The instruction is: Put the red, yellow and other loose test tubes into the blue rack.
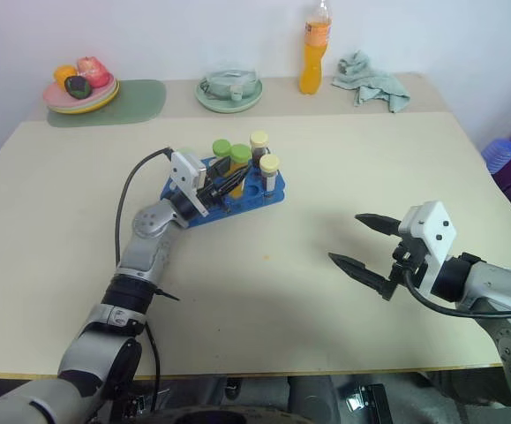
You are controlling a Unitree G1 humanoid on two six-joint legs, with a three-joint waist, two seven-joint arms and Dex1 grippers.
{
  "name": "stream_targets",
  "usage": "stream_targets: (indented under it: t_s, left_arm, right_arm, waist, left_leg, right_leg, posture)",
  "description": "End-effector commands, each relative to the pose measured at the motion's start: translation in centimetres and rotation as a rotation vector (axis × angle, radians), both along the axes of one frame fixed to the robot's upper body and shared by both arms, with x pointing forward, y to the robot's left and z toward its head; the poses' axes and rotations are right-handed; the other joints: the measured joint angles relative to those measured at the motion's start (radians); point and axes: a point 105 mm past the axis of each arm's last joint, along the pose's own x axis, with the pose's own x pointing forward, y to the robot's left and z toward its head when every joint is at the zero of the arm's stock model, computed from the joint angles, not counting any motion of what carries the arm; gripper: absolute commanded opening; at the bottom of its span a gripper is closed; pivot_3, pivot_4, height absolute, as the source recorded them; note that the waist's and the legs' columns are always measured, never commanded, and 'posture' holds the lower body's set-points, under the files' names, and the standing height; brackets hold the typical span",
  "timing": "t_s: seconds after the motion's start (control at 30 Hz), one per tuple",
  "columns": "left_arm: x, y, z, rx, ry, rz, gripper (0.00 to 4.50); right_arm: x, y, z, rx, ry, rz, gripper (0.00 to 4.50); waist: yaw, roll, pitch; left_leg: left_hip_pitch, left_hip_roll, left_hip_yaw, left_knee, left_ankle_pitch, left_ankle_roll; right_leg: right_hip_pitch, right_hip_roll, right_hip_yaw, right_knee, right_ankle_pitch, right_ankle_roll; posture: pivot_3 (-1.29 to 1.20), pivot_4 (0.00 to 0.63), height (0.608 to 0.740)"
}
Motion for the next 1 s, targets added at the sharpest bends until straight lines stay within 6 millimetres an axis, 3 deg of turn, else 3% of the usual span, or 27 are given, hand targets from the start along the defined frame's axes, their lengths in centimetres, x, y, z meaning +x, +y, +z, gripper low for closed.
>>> stream_targets:
  t_s: [0.03, 0.27, 0.5, 0.77, 1.0]
  left_arm:
    - [-0.8, -0.7, 0.3, -0.020, -0.005, -0.058, 0.80]
    - [-0.8, -0.1, -0.4, -0.010, 0.000, -0.050, 0.80]
    - [-0.7, 0.1, 0.1, -0.009, -0.027, -0.023, 4.31]
    - [-1.7, 0.8, 1.8, -0.022, -0.080, -0.039, 4.31]
    - [-3.1, 3.0, 5.5, -0.091, -0.116, -0.009, 4.31]
  right_arm:
    - [-0.4, 0.2, 1.3, -0.017, -0.057, 0.014, 4.50]
    - [-0.2, 0.4, 1.2, -0.010, -0.060, 0.016, 4.50]
    - [0.1, 0.6, 1.3, -0.007, -0.067, 0.021, 4.50]
    - [0.5, 0.9, 1.3, 0.002, -0.077, 0.031, 4.50]
    - [0.7, 1.3, 1.1, 0.020, -0.084, 0.061, 4.50]
  waist:
    - [0.000, 0.000, 0.000]
    - [0.000, 0.000, 0.000]
    - [-0.001, 0.000, 0.000]
    - [-0.001, 0.000, 0.000]
    - [-0.002, 0.000, 0.000]
  left_leg:
    - [0.000, 0.000, 0.000, 0.000, 0.000, 0.000]
    - [0.000, -0.001, 0.000, 0.000, -0.001, 0.001]
    - [0.000, -0.001, 0.000, 0.001, -0.001, 0.001]
    - [0.000, -0.001, 0.000, 0.003, -0.001, 0.001]
    - [0.000, -0.001, 0.000, 0.004, -0.001, 0.001]
  right_leg:
    - [0.000, 0.000, 0.000, 0.000, 0.000, 0.000]
    - [0.000, -0.001, 0.000, -0.001, 0.001, 0.001]
    - [0.001, -0.001, 0.000, 0.000, 0.001, 0.001]
    - [0.001, 0.000, 0.000, 0.000, 0.001, 0.002]
    - [0.001, 0.000, 0.000, 0.000, 0.001, 0.002]
  posture:
    - [0.00, 0.150, 0.740]
    - [0.00, 0.150, 0.740]
    - [0.00, 0.150, 0.740]
    - [0.00, 0.150, 0.740]
    - [0.00, 0.150, 0.740]
